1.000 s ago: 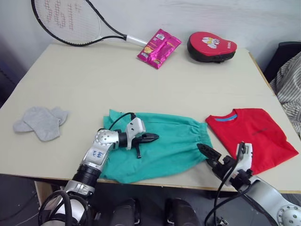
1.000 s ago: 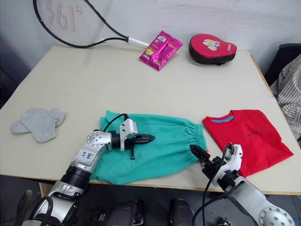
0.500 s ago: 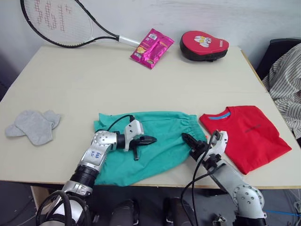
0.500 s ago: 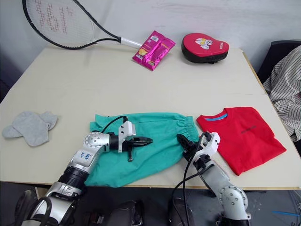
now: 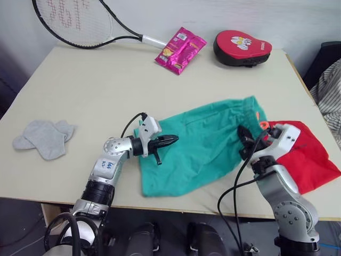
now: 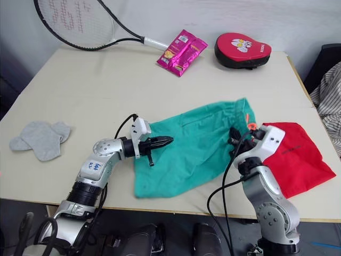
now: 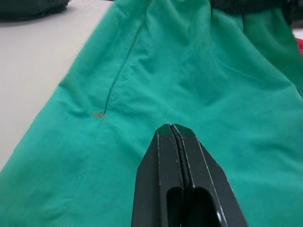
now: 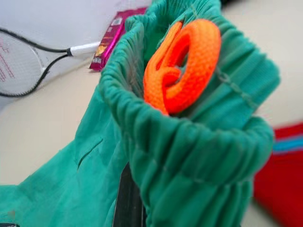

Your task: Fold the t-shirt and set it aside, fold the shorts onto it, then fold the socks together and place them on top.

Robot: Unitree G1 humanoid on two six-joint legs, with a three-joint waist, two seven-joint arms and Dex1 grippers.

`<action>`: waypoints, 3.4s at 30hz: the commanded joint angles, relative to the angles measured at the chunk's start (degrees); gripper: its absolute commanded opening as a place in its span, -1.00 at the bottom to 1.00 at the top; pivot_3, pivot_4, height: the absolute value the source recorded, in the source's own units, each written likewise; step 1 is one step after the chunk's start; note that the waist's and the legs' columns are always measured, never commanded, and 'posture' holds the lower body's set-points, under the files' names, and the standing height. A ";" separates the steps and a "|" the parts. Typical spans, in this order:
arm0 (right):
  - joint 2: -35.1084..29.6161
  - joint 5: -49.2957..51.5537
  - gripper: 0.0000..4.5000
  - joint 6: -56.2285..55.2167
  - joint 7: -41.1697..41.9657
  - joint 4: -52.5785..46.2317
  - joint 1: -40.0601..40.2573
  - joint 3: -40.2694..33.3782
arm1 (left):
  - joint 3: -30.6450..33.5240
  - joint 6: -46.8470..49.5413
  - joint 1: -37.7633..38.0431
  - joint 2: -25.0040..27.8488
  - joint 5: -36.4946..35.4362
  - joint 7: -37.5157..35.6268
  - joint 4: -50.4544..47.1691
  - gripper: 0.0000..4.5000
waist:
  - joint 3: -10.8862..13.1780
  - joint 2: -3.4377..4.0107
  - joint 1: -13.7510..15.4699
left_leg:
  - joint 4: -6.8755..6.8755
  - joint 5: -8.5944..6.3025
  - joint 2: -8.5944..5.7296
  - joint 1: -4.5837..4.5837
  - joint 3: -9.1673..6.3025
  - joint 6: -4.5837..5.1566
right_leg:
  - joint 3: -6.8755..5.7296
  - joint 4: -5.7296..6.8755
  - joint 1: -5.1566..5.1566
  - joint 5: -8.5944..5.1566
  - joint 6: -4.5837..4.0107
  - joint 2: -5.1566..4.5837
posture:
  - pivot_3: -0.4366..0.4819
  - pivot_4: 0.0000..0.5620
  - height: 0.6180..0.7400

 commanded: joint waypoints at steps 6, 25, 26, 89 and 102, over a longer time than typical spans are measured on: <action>-2.25 -19.86 -0.99 4.00 7.58 -2.68 -8.79 21.68 | 2.25 4.77 6.12 3.11 -0.20 3.32 -7.00 -1.00 | 0.01 0.00 -0.13 | 0.11 0.07 0.02 0.04 -0.09 0.01 | 0.03 0.05 -0.05 0.00 -0.01 -0.04 | -0.05 -0.47 1.00; 2.43 -16.10 0.09 11.25 36.18 5.32 -12.77 24.61 | 13.13 10.92 18.81 11.88 -9.50 1.39 -20.69 -1.00 | 0.02 -0.01 -0.26 | 0.12 0.05 -0.01 0.00 -0.15 -0.05 | 0.00 0.04 -0.05 0.01 -0.02 -0.13 | -0.05 -0.47 1.00; -0.15 -13.27 0.25 12.20 40.85 4.52 -13.14 23.38 | 14.27 11.23 19.59 13.49 -10.49 0.01 -20.65 -1.00 | 0.03 0.02 -0.31 | 0.11 0.05 -0.01 0.02 -0.15 -0.05 | 0.01 0.04 -0.05 0.00 -0.03 -0.13 | -0.05 -0.47 1.00; -1.82 -35.19 -0.99 -27.59 77.55 48.88 -20.56 15.30 | 1.22 3.15 0.22 1.73 3.18 12.30 1.45 -1.00 | 0.19 0.03 -1.09 | 0.06 0.09 -0.03 0.48 0.39 0.00 | 0.21 0.30 0.19 0.18 -0.05 -0.08 | -0.05 -0.47 1.00; -18.66 -11.76 -0.46 18.08 77.53 30.08 -19.76 6.98 | 6.09 -5.71 5.14 3.55 -3.72 2.56 -3.71 -1.00 | 0.20 0.03 -0.21 | 0.14 -0.25 0.07 0.60 0.30 -0.31 | 0.33 0.06 0.17 0.16 -0.15 -0.20 | -0.05 -0.47 1.00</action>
